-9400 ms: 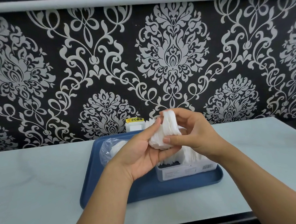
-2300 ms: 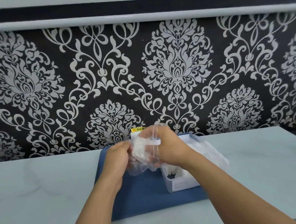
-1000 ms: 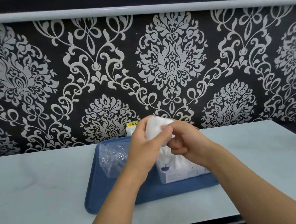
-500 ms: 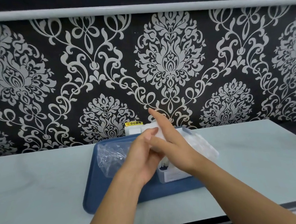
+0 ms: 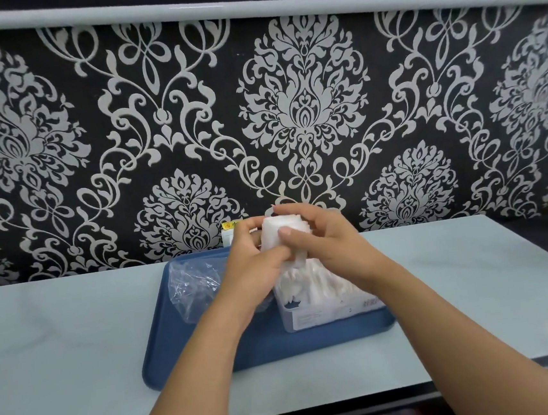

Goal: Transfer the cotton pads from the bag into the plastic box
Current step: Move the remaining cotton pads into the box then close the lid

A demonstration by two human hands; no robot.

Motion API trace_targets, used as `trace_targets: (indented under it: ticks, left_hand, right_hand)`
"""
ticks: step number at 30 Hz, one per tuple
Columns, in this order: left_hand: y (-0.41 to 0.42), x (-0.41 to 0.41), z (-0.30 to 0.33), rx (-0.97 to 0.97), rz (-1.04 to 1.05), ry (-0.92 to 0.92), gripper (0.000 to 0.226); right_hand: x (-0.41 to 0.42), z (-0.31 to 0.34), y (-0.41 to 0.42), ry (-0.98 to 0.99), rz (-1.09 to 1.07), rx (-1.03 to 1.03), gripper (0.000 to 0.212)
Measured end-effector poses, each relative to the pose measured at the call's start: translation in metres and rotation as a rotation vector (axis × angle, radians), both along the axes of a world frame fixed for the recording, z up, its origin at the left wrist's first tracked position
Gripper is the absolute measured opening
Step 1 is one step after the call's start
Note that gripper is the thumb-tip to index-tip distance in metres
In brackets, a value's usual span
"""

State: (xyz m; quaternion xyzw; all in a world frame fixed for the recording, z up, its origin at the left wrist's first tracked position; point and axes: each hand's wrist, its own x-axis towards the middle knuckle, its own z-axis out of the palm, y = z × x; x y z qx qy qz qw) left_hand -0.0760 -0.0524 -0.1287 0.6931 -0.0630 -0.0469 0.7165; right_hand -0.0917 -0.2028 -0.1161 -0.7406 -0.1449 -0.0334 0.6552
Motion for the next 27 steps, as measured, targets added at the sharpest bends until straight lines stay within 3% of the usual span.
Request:
trace_targets:
  ticks: [4, 8, 10, 13, 17, 22, 27]
  left_hand:
    - [0.009, 0.003, -0.004, 0.162, 0.011, -0.106, 0.059]
    - [0.014, 0.006, -0.01, 0.296, -0.046, -0.218, 0.064]
    - [0.012, 0.005, -0.013, 0.262, -0.06, -0.163, 0.059]
    - [0.007, 0.006, -0.013, 0.217, 0.006, -0.091, 0.04]
    - [0.007, 0.011, -0.012, 0.303, 0.077, -0.112, 0.016]
    - [0.006, 0.012, -0.025, 0.519, -0.054, -0.082, 0.023]
    - [0.007, 0.009, -0.03, 0.785, -0.122, -0.242, 0.028]
  right_hand:
    - [0.002, 0.001, -0.017, 0.006, 0.108, -0.088, 0.05]
    - [0.007, 0.003, -0.022, -0.015, 0.042, -0.294, 0.025]
    - [0.009, 0.001, -0.021, 0.005, -0.018, -0.367, 0.016]
    - [0.013, -0.001, -0.013, 0.094, -0.141, -0.314, 0.026]
    - [0.013, 0.0, 0.006, 0.427, -0.187, -0.253, 0.03]
    - [0.003, -0.003, 0.02, 0.432, -0.248, -0.644, 0.031]
    - [0.001, -0.005, 0.013, 0.38, -0.229, -0.805, 0.035]
